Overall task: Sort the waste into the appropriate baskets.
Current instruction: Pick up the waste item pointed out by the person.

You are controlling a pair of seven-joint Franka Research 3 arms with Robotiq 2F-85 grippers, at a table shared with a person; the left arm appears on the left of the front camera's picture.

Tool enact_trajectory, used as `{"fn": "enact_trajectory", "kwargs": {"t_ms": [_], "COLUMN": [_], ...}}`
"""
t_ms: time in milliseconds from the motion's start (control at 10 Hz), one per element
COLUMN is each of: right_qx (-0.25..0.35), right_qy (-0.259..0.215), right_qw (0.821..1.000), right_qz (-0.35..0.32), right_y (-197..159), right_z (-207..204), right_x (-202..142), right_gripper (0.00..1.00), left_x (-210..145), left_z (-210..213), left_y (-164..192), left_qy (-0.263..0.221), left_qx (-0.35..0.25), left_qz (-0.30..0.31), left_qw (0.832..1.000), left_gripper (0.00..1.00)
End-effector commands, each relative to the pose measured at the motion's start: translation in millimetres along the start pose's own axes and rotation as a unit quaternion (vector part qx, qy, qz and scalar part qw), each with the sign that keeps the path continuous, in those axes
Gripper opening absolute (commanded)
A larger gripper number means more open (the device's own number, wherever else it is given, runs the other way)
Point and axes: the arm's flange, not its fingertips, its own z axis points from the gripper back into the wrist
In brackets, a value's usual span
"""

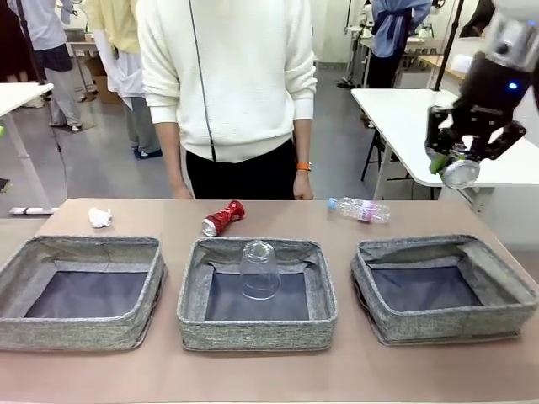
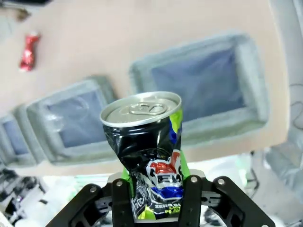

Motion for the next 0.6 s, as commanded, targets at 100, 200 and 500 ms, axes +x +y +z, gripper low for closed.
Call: {"fn": "enact_trajectory", "kwargs": {"t_ms": [100,200,500], "right_qx": [-0.018,-0.009,-0.011], "right_qy": [0.034,0.047,0.08], "right_qw": [0.999,0.998,0.99], "right_qz": [0.021,0.044,0.114], "right_y": [122,154,214], "right_z": [-4,0,38], "right_x": [-43,-53,-75], "right_gripper": [0.4,0.4,0.4], "left_x": [-2,-2,-2], "left_z": [2,2,2], "left_y": [0,0,0], "left_qy": [0.002,0.002,0.002], "left_qx": [-0.005,-0.005,-0.005], "left_qz": [-0.004,-0.004,-0.004], "left_qw": [1.0,1.0,1.0], "left_gripper": [1.0,1.0,1.0]}}
